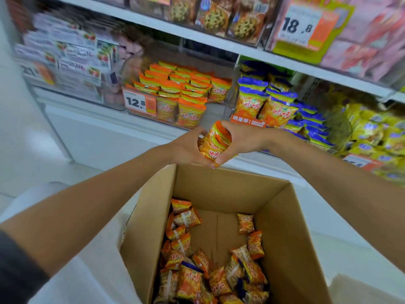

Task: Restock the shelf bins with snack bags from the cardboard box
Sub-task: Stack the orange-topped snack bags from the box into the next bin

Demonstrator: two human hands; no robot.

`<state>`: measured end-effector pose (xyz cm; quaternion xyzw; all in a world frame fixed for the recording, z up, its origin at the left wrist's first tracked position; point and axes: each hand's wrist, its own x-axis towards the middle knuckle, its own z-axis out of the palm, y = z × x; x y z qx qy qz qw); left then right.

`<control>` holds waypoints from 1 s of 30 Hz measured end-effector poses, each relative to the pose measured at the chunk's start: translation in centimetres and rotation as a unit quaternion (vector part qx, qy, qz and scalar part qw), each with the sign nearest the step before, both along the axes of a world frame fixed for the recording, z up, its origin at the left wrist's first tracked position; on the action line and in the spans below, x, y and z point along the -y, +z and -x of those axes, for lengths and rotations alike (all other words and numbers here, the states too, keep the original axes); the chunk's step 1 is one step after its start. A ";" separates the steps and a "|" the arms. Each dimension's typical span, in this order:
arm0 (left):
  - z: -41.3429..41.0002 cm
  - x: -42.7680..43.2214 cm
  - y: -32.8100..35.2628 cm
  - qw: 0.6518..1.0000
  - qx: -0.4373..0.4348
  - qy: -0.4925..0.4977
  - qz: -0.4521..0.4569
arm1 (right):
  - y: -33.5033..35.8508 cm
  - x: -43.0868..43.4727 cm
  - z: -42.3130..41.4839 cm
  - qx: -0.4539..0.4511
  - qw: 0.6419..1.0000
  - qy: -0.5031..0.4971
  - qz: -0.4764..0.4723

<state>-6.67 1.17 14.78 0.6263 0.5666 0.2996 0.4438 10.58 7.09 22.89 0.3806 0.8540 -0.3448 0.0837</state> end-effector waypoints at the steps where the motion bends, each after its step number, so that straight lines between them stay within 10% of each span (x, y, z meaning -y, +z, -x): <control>1: 0.3 -0.6 0.5 1.000 -0.004 -0.003 -0.022 | 0.6 -0.3 0.4 -0.003 1.000 -0.004 -0.017; 11: 8.5 -10.7 4.6 0.988 -0.074 0.036 -0.129 | 5.3 -6.9 4.6 -0.068 0.957 -0.028 -0.281; 21: 8.9 -23.7 2.4 0.902 -0.406 0.012 -0.148 | 4.5 -18.4 8.7 0.167 0.935 -0.039 -0.311; 30: 10.0 -24.6 0.3 0.897 -0.433 -0.010 -0.087 | -1.4 -25.5 12.0 0.324 0.907 -0.026 -0.268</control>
